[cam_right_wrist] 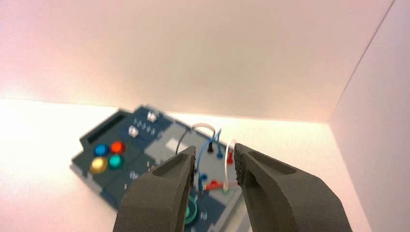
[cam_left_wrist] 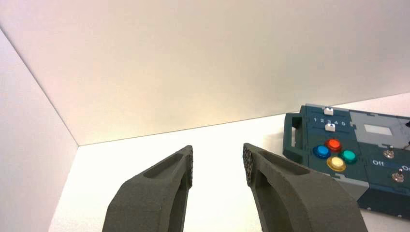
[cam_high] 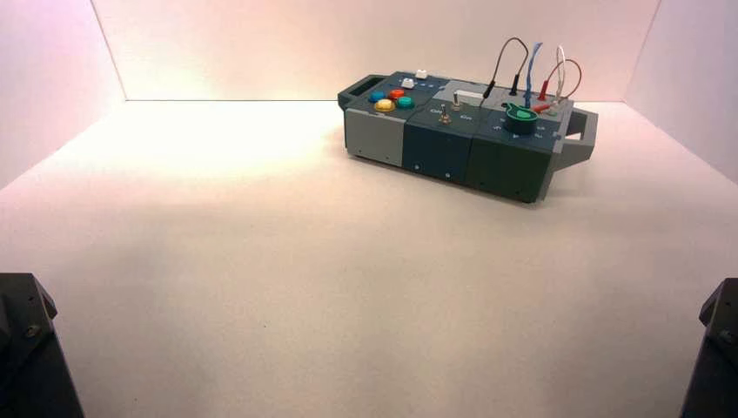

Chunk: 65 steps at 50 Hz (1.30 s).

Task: Insert the blue wire.

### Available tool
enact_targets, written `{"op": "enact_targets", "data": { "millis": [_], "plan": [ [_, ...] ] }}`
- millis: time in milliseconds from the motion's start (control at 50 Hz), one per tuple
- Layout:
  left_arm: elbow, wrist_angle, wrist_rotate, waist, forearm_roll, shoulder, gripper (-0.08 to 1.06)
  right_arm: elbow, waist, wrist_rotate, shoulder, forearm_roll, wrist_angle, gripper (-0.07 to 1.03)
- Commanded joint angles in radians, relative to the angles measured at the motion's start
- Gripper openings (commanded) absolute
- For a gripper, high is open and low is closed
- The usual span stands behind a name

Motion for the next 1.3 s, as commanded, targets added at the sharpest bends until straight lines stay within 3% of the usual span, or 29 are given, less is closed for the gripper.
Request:
{"op": "enact_targets", "data": {
  "millis": [20, 80, 240, 360, 380, 560, 720, 1000, 1060, 1140, 1300],
  "plan": [
    [-0.032, 0.023, 0.003, -0.020, 0.009, -0.008, 0.56, -0.069, 0.000, 0.002, -0.006, 0.003, 0.091, 0.44],
    [-0.046, 0.063, 0.011, -0.043, 0.011, -0.005, 0.56, -0.110, 0.000, -0.002, -0.006, 0.003, 0.167, 0.44],
    [-0.072, 0.126, 0.038, -0.078, 0.014, 0.006, 0.56, -0.144, -0.002, 0.002, 0.017, 0.003, 0.235, 0.46],
    [-0.092, 0.181, 0.057, -0.107, 0.012, 0.011, 0.56, -0.195, -0.002, 0.003, 0.055, 0.009, 0.334, 0.50],
    [-0.100, 0.206, 0.061, -0.123, 0.012, 0.012, 0.56, -0.225, -0.002, 0.002, 0.081, 0.012, 0.391, 0.51],
    [-0.130, 0.281, 0.063, -0.160, 0.012, 0.012, 0.56, -0.311, -0.002, 0.003, 0.160, 0.015, 0.535, 0.50],
    [-0.141, 0.318, 0.064, -0.184, 0.014, 0.014, 0.56, -0.350, -0.002, 0.005, 0.219, 0.017, 0.589, 0.36],
    [-0.144, 0.333, 0.066, -0.219, 0.014, 0.041, 0.56, -0.371, -0.002, -0.012, 0.272, 0.012, 0.638, 0.40],
    [-0.149, 0.341, 0.067, -0.233, 0.012, 0.049, 0.56, -0.377, -0.002, -0.014, 0.279, 0.014, 0.650, 0.45],
    [-0.149, 0.348, 0.083, -0.244, 0.014, 0.064, 0.56, -0.390, -0.002, -0.020, 0.293, 0.014, 0.676, 0.52],
    [-0.167, 0.393, 0.112, -0.268, 0.012, 0.089, 0.56, -0.420, -0.002, -0.034, 0.331, 0.012, 0.721, 0.52]
  ]
}}
